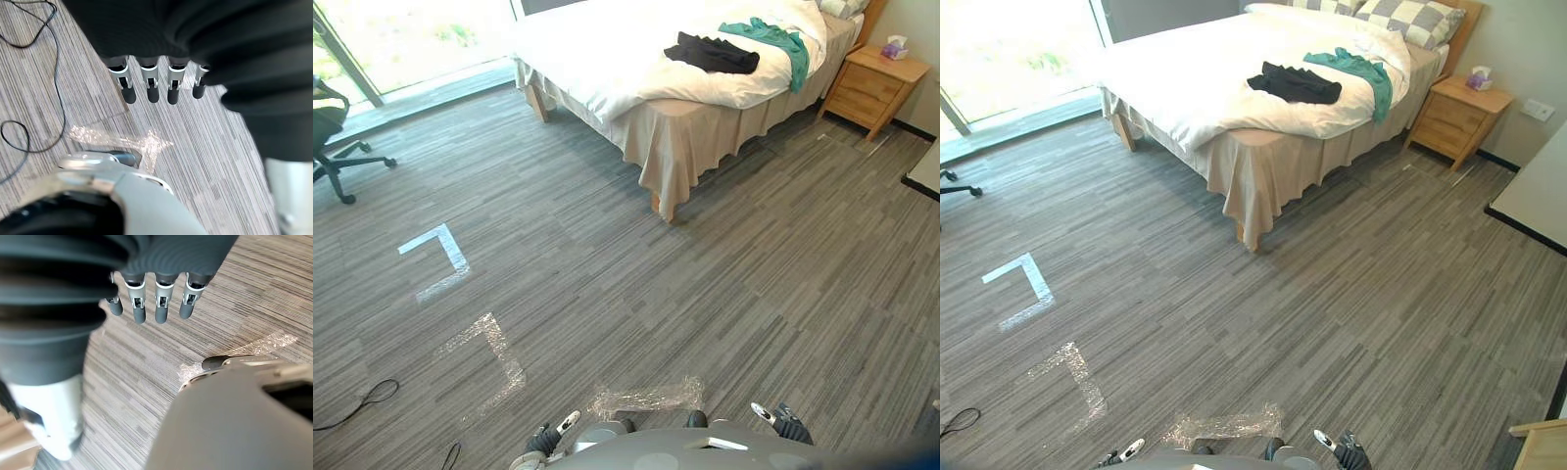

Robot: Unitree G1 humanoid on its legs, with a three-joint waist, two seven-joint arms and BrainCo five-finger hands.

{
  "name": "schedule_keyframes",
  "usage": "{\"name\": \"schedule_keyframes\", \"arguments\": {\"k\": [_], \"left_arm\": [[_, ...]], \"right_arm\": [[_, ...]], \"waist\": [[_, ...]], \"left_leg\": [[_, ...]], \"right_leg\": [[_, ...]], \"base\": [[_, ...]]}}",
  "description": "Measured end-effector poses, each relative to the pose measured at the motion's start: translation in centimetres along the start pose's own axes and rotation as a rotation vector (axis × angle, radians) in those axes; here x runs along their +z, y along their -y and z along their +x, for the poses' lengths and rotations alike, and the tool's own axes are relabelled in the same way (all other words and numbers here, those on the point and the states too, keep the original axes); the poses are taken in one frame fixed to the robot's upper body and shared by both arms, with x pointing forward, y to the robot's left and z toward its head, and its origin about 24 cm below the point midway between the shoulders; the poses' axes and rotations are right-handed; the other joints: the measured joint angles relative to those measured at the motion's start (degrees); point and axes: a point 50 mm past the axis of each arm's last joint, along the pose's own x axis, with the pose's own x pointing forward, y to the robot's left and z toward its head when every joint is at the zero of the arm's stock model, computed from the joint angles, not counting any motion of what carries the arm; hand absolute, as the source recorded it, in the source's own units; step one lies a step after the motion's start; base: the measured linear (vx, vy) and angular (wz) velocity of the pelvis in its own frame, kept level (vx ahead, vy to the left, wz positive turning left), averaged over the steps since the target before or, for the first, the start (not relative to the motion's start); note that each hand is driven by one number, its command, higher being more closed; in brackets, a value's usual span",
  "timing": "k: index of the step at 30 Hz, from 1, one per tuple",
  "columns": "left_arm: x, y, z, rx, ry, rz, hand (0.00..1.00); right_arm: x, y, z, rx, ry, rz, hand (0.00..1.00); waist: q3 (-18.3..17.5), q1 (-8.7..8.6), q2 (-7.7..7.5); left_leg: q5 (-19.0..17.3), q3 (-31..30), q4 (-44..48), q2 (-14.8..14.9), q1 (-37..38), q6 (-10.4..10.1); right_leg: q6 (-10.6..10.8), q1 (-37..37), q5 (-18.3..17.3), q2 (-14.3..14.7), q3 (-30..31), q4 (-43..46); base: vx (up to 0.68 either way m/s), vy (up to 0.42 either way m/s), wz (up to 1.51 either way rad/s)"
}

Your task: Tidy the bed and pick cloth on bed and put in laundry

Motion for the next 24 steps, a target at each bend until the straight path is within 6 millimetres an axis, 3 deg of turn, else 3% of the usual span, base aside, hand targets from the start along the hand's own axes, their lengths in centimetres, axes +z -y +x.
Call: {"name": "schedule_keyframes", "arguments": {"k": [6, 8, 10, 21, 24], "left_arm": [[0.8, 0.6, 0.2, -0.027, 0.022, 0.017, 0.0], [0.9, 0.7, 0.2, -0.037, 0.025, 0.019, 0.0], [1.0, 0.7, 0.2, -0.045, 0.03, 0.019, 0.0], [1.7, 1.1, 0.4, -0.071, 0.044, 0.085, 0.0], [1.8, 1.1, 0.4, -0.077, 0.047, 0.109, 0.0]], "right_arm": [[0.0, -0.1, 0.0, -0.009, 0.003, 0.027, 0.0], [0.1, -0.1, 0.1, -0.011, 0.006, 0.032, 0.0], [0.1, -0.3, 0.1, -0.009, 0.007, 0.035, 0.0], [0.6, -0.4, 0.2, -0.006, 0.019, 0.045, 0.0], [0.6, -0.4, 0.3, 0.0, 0.015, 0.047, 0.0]], "waist": [[-0.12, 0.05, 0.34], [0.35, 0.18, 0.32], [0.41, 0.28, 0.29], [1.28, 0.39, 0.41], [1.87, 0.37, 0.03]], "left_leg": [[-0.2, -0.18, -1.64, -0.14, 1.33, -0.6], [-0.08, -0.05, -1.85, -0.07, 2.79, -2.54], [-0.22, 0.11, -1.84, -0.03, 3.48, -2.93], [-0.27, 0.99, -1.95, 0.05, 3.87, -2.97], [-0.58, 1.25, -2.34, 0.2, 3.87, -2.3]], "right_leg": [[1.01, 2.21, 0.79, 0.3, -1.35, -3.02], [2.44, 3.52, 1.01, 0.25, -1.39, -3.08], [2.67, 4.06, 0.95, 0.25, -1.41, -3.08], [3.1, 3.89, 0.64, 0.3, -1.09, -3.09], [2.28, 3.53, 0.62, 0.6, -0.64, -3.16]], "base": [[0.12, 0.007, 0.03], [0.08, -0.005, -0.02], [0.02, -0.006, -0.01], [-0.04, -0.026, -0.03], [-0.1, -0.032, -0.06]]}}
